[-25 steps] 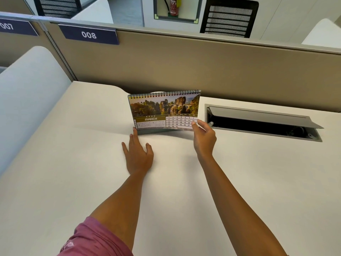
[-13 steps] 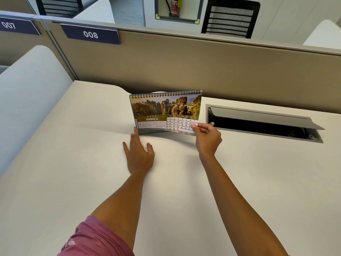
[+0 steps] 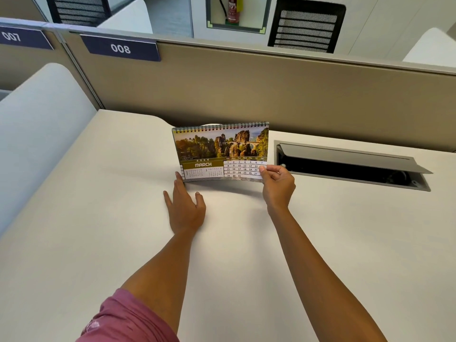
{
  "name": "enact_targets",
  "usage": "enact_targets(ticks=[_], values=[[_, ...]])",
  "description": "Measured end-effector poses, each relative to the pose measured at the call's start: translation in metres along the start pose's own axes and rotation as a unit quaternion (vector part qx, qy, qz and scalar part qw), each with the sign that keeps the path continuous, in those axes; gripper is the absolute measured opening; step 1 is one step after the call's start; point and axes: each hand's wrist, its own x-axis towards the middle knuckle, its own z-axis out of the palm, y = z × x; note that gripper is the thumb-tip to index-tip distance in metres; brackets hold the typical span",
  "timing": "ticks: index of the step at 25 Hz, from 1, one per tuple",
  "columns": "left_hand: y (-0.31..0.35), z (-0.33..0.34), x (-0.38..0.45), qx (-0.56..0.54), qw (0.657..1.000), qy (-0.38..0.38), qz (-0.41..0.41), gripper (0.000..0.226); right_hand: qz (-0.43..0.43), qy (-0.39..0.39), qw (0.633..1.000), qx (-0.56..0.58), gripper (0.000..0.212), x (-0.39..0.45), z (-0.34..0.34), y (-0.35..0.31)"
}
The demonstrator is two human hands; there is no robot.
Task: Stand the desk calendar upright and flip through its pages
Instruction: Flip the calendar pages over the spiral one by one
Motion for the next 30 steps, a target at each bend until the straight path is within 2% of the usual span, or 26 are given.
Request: enact_targets(ticks=[7, 11, 13, 15, 17, 19, 21, 26, 30], values=[[-0.012, 0.007, 0.007, -0.009, 0.999, 0.009, 0.032, 0.074, 0.027, -0.045, 0.998, 0.020, 0.014, 0.003, -0.004, 0.003], [-0.013, 0.009, 0.009, 0.000, 0.999, 0.009, 0.041, 0.073, 0.087, -0.142, 0.981, 0.102, 0.020, 0.000, -0.010, -0.011], [-0.017, 0.009, 0.010, 0.001, 0.999, 0.006, 0.052, 0.064, 0.121, -0.182, 0.967, 0.132, 0.022, -0.003, -0.015, -0.021], [-0.019, 0.008, 0.007, 0.034, 0.997, 0.007, 0.067, 0.054, 0.156, -0.221, 0.941, 0.202, 0.032, -0.005, -0.020, -0.030], [-0.016, 0.008, 0.004, 0.076, 0.993, 0.020, 0.084, 0.050, 0.192, -0.254, 0.905, 0.281, 0.054, -0.005, -0.024, -0.039], [-0.011, 0.006, 0.003, 0.062, 0.996, 0.029, 0.065, 0.048, 0.210, -0.283, 0.878, 0.324, 0.072, -0.003, -0.029, -0.048], [-0.009, 0.005, 0.003, 0.034, 0.998, 0.027, 0.050, 0.053, 0.203, -0.330, 0.852, 0.353, 0.081, -0.003, -0.032, -0.060], [-0.014, 0.006, 0.007, 0.015, 0.997, 0.014, 0.072, 0.074, 0.169, -0.470, 0.760, 0.416, 0.103, -0.002, -0.030, -0.097], [-0.011, 0.005, 0.006, 0.008, 0.998, 0.015, 0.054, 0.074, 0.140, -0.513, 0.726, 0.436, 0.111, 0.008, -0.022, -0.121]])
